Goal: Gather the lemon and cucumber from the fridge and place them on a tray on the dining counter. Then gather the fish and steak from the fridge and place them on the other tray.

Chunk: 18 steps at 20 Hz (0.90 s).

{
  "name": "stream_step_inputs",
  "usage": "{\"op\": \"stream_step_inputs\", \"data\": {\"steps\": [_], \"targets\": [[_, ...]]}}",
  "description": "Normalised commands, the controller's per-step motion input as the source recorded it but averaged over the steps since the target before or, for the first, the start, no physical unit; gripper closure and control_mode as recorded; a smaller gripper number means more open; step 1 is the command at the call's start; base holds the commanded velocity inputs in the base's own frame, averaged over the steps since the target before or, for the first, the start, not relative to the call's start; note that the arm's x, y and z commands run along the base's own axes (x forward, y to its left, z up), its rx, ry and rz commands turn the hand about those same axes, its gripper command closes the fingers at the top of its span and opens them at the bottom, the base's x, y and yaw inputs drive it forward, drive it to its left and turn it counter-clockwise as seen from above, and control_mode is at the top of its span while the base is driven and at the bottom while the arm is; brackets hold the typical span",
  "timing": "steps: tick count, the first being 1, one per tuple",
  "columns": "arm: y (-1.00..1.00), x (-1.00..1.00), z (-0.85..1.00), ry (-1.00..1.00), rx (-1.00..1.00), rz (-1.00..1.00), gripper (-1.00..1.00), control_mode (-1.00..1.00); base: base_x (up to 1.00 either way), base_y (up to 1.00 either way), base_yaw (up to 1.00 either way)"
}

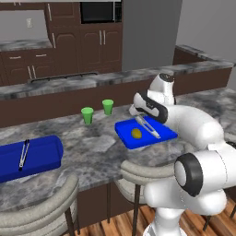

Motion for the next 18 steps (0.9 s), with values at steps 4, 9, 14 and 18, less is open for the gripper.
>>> {"op": "stream_step_inputs", "data": {"steps": [4,9,14,18], "targets": [[0.00,-0.52,0.49,-0.02,0.00,0.00,-1.00,-1.00,0.00,0.00,0.00],[0.00,-0.76,0.38,-0.03,0.00,-0.03,-1.00,-1.00,0.00,0.00,0.00],[0.00,-0.91,0.27,-0.06,0.00,-0.04,-1.00,-1.00,0.00,0.00,0.00],[0.00,-0.96,0.17,-0.12,0.00,-0.04,-1.00,-1.00,0.00,0.00,0.00]]}}
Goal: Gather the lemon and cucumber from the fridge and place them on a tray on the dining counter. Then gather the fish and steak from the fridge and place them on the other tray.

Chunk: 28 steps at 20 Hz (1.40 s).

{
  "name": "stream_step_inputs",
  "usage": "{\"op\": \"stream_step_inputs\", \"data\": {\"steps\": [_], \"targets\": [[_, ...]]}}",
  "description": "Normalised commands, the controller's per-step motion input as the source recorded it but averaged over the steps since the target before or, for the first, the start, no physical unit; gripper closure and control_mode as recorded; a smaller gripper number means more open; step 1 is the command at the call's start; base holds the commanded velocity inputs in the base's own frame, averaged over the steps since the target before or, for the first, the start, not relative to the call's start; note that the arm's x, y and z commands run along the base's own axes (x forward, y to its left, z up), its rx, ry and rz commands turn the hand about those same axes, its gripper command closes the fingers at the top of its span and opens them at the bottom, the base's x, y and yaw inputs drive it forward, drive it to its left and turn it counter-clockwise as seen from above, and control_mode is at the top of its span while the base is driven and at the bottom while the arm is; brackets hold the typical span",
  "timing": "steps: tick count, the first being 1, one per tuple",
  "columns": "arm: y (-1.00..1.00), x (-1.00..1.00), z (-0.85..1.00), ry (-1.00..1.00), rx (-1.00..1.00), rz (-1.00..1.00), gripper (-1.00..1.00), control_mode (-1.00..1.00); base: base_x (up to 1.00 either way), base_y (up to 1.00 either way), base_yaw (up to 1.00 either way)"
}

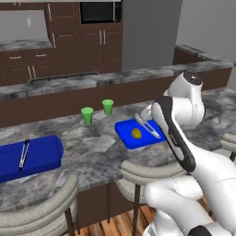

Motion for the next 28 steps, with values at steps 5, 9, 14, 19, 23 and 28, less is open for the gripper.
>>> {"op": "stream_step_inputs", "data": {"steps": [5,9,14,19,23,28], "targets": [[0.02,-0.97,0.21,-0.16,0.00,-0.02,-1.00,-1.00,0.00,0.00,0.00],[0.13,-0.69,0.09,-0.13,0.00,-0.02,-1.00,-1.00,0.00,0.00,0.00],[0.01,-0.09,0.00,-0.02,0.00,0.00,-1.00,-1.00,0.00,0.00,0.00],[0.06,-0.17,0.00,-0.05,0.00,0.00,-1.00,1.00,-0.27,0.17,0.00],[0.00,0.00,0.00,0.00,0.00,0.00,-1.00,1.00,-0.55,0.76,0.00],[0.00,0.00,0.00,0.00,0.00,0.00,-1.00,1.00,-0.29,1.00,0.05]]}}
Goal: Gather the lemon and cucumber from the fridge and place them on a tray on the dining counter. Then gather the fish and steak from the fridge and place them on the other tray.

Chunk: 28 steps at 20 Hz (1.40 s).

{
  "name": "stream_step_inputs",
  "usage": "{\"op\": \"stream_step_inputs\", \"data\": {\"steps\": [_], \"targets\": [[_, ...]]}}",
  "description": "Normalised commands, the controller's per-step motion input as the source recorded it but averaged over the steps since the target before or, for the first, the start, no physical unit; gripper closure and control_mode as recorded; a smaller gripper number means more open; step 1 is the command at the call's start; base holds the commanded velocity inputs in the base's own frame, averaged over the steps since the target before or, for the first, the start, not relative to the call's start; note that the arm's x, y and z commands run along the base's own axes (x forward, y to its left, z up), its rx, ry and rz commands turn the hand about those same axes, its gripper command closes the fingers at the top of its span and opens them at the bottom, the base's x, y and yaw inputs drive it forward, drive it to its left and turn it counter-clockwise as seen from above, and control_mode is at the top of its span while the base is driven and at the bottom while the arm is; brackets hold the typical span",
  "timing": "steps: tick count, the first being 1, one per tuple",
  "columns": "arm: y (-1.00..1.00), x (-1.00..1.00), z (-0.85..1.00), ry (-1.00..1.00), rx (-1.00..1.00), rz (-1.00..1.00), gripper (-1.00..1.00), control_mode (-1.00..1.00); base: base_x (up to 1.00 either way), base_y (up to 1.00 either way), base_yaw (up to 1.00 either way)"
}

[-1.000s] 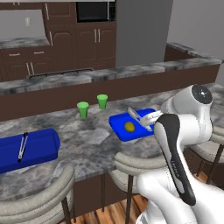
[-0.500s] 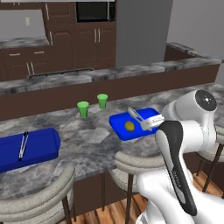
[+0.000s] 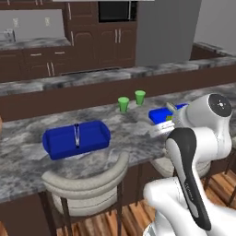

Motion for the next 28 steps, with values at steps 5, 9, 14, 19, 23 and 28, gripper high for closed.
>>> {"op": "stream_step_inputs", "data": {"steps": [5,9,14,19,23,28], "targets": [[0.00,0.00,0.00,0.00,0.00,0.00,-1.00,1.00,-0.06,1.00,0.10],[0.00,0.00,0.00,0.00,0.00,0.00,-1.00,1.00,-0.06,1.00,0.12],[0.00,0.00,0.00,0.00,0.00,0.00,-1.00,1.00,-0.24,1.00,0.13],[0.00,0.00,0.00,0.00,0.00,0.00,-1.00,1.00,-0.28,1.00,0.16],[0.00,0.00,0.00,0.00,0.00,0.00,-1.00,1.00,-0.02,1.00,0.24],[0.00,0.00,0.00,0.00,0.00,0.00,-1.00,1.00,0.16,0.98,0.33]]}}
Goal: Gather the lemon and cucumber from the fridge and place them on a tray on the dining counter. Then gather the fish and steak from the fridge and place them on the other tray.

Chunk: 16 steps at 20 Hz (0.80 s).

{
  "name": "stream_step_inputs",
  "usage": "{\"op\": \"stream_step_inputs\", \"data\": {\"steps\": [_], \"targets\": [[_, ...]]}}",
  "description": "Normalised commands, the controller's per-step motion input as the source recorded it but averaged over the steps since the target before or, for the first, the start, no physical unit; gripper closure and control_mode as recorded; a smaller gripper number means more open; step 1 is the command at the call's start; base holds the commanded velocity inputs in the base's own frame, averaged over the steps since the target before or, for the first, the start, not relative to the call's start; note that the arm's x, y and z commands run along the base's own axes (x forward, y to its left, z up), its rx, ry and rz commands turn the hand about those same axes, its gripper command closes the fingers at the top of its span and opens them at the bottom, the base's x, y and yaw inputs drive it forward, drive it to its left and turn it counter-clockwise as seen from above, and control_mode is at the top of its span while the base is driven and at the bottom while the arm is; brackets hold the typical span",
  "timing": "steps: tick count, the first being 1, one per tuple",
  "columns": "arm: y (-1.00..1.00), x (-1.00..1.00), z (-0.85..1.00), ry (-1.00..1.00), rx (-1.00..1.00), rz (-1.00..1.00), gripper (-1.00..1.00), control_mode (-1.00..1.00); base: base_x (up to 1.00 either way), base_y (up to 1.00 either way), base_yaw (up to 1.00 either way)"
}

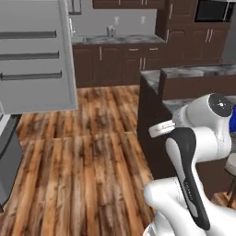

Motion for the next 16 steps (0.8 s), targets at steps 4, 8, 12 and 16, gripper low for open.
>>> {"op": "stream_step_inputs", "data": {"steps": [4,8,12,16], "targets": [[0.00,0.00,0.00,0.00,0.00,0.00,-1.00,1.00,0.42,0.83,0.34],[0.00,0.00,0.00,0.00,0.00,0.00,-1.00,1.00,0.83,0.48,0.31],[0.00,0.00,0.00,0.00,0.00,0.00,-1.00,1.00,1.00,0.20,0.30],[0.00,0.00,0.00,0.00,0.00,0.00,-1.00,1.00,0.99,0.20,0.31]]}}
